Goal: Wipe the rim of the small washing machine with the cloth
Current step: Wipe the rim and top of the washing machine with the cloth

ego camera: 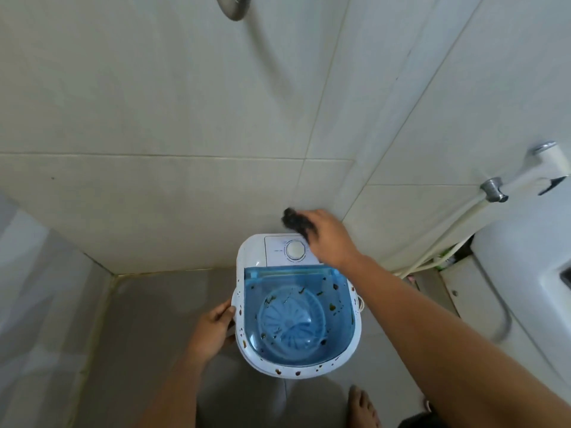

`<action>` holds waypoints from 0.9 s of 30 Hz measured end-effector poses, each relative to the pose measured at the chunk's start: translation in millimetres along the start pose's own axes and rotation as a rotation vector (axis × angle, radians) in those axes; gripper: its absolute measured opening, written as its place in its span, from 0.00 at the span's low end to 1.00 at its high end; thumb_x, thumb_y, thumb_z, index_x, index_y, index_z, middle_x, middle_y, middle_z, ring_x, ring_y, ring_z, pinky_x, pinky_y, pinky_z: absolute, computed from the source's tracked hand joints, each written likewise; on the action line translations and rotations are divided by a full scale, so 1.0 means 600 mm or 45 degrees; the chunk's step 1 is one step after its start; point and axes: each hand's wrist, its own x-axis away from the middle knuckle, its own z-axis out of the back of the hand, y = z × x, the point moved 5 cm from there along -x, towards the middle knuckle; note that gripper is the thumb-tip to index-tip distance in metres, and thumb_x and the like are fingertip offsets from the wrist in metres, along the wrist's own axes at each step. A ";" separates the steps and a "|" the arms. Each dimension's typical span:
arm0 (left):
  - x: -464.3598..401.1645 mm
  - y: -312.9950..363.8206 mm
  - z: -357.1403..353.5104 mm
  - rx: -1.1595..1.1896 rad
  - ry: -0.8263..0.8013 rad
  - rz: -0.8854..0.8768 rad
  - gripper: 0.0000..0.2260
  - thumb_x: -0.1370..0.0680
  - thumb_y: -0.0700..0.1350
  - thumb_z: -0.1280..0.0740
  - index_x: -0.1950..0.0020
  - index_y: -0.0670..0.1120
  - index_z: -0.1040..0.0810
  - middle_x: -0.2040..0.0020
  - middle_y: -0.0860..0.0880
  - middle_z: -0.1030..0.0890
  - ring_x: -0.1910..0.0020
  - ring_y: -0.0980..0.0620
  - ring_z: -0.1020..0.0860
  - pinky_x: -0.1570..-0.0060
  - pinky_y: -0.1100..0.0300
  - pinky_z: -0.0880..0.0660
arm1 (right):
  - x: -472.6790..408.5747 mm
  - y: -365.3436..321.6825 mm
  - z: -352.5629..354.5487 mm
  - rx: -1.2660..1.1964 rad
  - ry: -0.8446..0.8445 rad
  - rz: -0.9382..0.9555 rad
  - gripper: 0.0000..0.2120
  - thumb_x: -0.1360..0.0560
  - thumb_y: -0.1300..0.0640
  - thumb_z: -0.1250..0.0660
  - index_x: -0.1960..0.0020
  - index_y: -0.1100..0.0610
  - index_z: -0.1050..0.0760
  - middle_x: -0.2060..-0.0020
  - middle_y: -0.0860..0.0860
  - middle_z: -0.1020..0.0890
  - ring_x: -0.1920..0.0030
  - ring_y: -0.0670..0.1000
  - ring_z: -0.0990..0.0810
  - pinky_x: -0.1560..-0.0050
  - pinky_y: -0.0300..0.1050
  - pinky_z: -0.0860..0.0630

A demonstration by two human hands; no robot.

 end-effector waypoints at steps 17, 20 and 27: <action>0.012 0.007 -0.009 0.041 0.072 0.001 0.14 0.16 0.42 0.39 0.31 0.47 0.23 0.47 0.48 0.15 0.52 0.54 0.17 0.57 0.58 0.20 | 0.103 0.077 -0.010 0.264 -0.124 0.114 0.27 0.26 0.65 0.36 0.29 0.47 0.27 0.39 0.50 0.23 0.41 0.56 0.25 0.44 0.56 0.27; 0.018 0.008 -0.011 0.024 0.082 -0.005 0.14 0.16 0.42 0.39 0.31 0.47 0.23 0.43 0.44 0.16 0.52 0.54 0.17 0.56 0.58 0.20 | 0.072 0.111 0.032 -0.130 0.059 -0.169 0.24 0.23 0.64 0.37 0.28 0.51 0.28 0.37 0.54 0.22 0.37 0.56 0.24 0.33 0.56 0.27; 0.025 0.013 -0.017 0.033 0.112 0.001 0.14 0.16 0.42 0.39 0.31 0.46 0.23 0.51 0.50 0.16 0.54 0.54 0.18 0.58 0.60 0.20 | 0.086 0.075 -0.023 0.278 0.158 -0.344 0.28 0.26 0.65 0.36 0.27 0.51 0.29 0.37 0.52 0.24 0.41 0.58 0.26 0.44 0.55 0.28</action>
